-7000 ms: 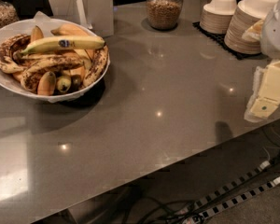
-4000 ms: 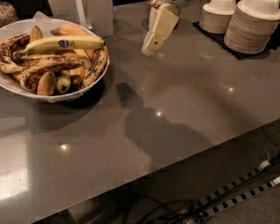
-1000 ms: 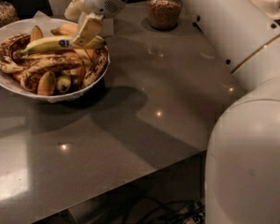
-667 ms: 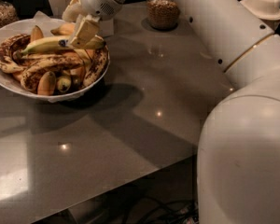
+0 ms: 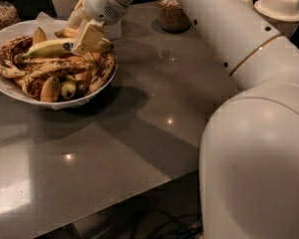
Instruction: Pick banana from white bowl
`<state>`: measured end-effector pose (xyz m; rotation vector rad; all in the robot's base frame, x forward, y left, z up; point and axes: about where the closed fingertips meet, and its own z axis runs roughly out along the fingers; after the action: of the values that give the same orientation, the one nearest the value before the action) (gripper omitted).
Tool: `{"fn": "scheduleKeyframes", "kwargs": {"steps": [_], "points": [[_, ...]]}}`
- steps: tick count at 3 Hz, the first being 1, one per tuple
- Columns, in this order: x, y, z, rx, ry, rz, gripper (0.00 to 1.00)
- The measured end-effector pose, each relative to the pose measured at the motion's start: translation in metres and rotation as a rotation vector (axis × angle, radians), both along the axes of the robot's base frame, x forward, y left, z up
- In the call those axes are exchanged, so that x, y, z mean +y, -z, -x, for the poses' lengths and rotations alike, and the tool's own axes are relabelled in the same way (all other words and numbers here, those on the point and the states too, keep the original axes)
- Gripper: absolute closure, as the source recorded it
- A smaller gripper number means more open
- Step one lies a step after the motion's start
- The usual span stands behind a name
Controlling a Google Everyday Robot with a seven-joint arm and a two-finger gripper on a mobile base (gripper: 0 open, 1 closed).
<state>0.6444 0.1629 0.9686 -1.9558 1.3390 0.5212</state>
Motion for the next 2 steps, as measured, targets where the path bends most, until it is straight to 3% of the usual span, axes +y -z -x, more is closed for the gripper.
{"fn": "scheduleKeyframes", "kwargs": {"steps": [2], "points": [[0.0020,0.0142,0.0013,0.044,0.003,0.022,0.42]]}}
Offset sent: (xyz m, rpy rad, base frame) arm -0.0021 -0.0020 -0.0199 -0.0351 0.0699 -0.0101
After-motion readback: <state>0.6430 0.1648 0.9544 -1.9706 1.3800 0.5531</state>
